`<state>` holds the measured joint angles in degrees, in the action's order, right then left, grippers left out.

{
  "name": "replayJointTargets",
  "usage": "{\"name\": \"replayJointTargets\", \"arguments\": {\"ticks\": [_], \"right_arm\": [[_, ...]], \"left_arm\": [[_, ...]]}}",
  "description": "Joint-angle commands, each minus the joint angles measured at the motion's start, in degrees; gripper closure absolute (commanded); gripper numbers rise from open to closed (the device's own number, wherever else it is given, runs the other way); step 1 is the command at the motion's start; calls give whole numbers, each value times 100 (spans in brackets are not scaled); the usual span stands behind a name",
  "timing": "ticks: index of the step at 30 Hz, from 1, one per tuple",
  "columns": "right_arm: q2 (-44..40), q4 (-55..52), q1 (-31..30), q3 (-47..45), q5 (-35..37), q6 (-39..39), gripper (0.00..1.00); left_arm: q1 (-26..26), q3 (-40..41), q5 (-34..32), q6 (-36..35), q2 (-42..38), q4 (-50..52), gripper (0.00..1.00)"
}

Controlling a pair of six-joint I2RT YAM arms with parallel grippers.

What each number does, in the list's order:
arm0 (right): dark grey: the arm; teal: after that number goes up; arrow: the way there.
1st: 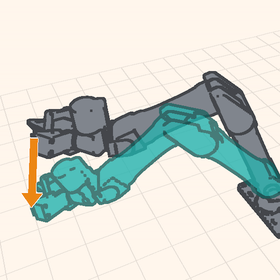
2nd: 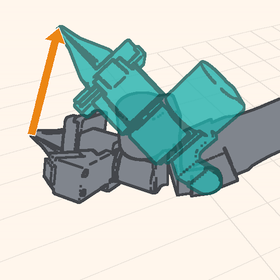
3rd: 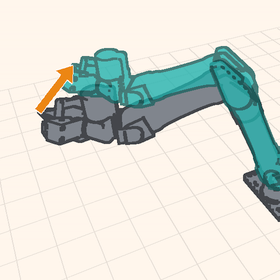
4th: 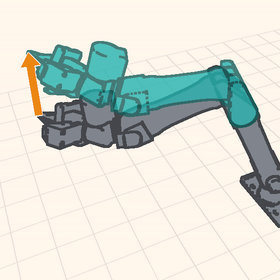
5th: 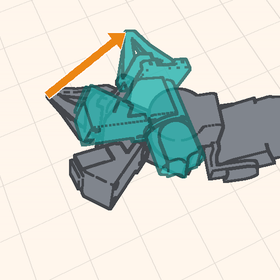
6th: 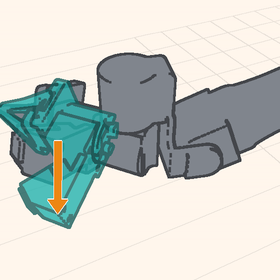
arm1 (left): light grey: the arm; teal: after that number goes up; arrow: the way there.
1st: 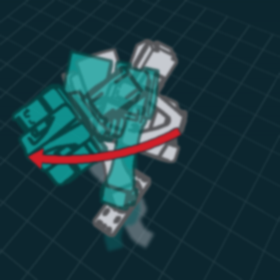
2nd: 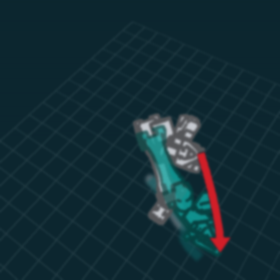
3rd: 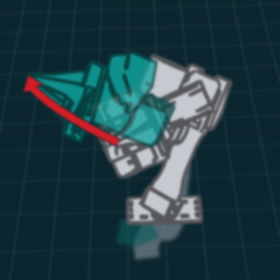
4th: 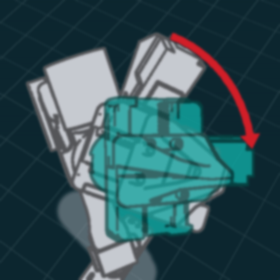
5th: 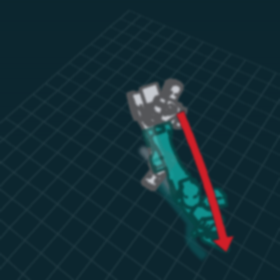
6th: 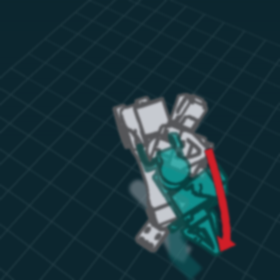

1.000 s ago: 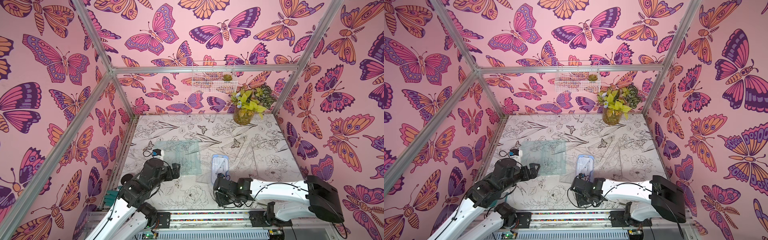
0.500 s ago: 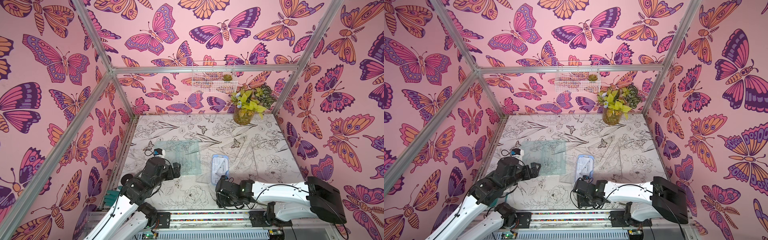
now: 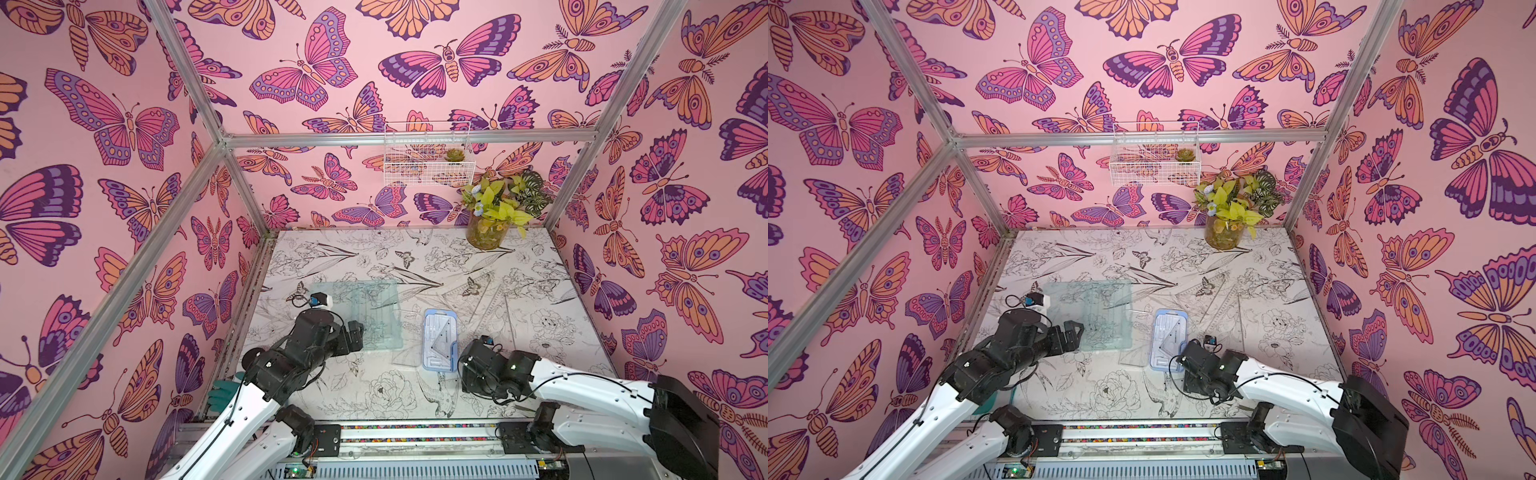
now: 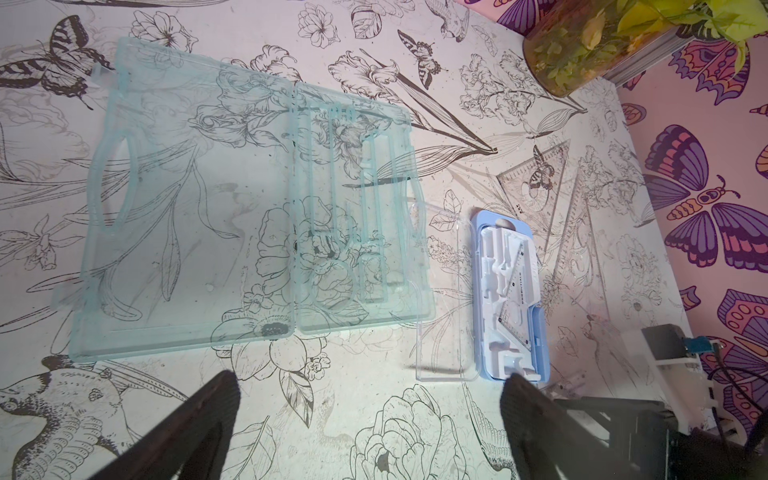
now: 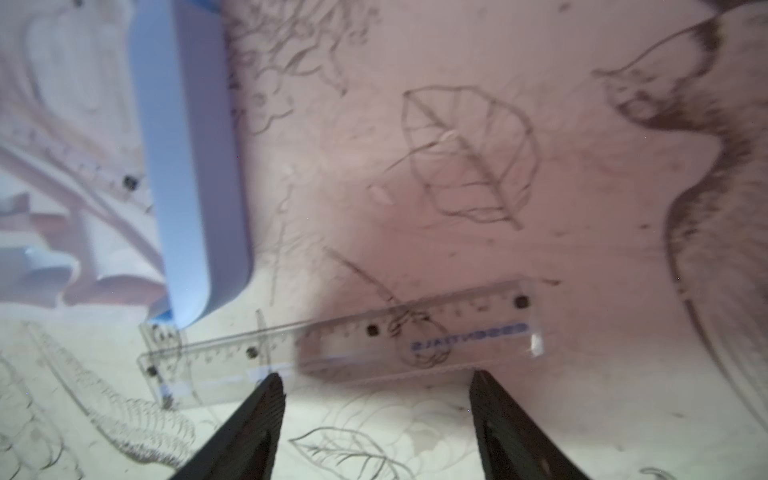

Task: Open the ruler set and take out the ruler
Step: Adjust the ruler at the center of the board.

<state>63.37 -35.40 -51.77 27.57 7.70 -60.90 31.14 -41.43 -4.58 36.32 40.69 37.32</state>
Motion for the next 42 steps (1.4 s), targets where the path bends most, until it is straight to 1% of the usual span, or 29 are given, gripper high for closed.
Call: {"name": "replayJointTargets", "arguments": {"ticks": [1, 3, 5, 7, 11, 15, 18, 19, 22, 25, 31, 36, 42], "right_arm": [[-80, -336, 350, 5, 258, 453, 26], [-25, -429, 352, 199, 161, 784, 25], [64, -457, 306, 325, -49, 940, 26], [133, -519, 41, 455, -22, 1025, 26], [363, -655, -789, 892, 163, 1113, 26], [848, -716, -1529, 1333, 332, 1151, 18], [1376, -869, -1835, 1659, 704, 1076, 10], [1548, -933, -1877, 1755, 815, 1006, 8], [2042, -934, -1972, 1971, 955, 913, 4], [2283, -815, -2037, 2067, 1020, 849, 3], [2571, -721, -2031, 2141, 1097, 775, 3], [2818, -969, -2017, 2144, 1423, 612, 3], [2709, -1053, -1866, 1865, 1479, 457, 3]], "left_arm": [[-29, -98, -98, -26, -41, -22, 0], [-29, -114, -119, -38, -69, 18, 0], [-29, -127, -154, -63, -108, 53, 0], [-29, -119, -207, -59, -144, 75, 0], [-63, -70, -211, -20, -193, 84, 0], [-90, -21, -153, 23, -187, 53, 0], [-97, -23, -123, 28, -187, 35, 0], [-99, -24, -122, 19, -184, 30, 0], [-99, -49, -112, -8, -190, 48, 0], [-99, -50, -116, -19, -204, 65, 0], [-108, -37, -131, -46, -191, 65, 0], [-125, -39, -133, -57, -181, 56, 0], [-143, -79, -113, -71, -189, 88, 0]]}}
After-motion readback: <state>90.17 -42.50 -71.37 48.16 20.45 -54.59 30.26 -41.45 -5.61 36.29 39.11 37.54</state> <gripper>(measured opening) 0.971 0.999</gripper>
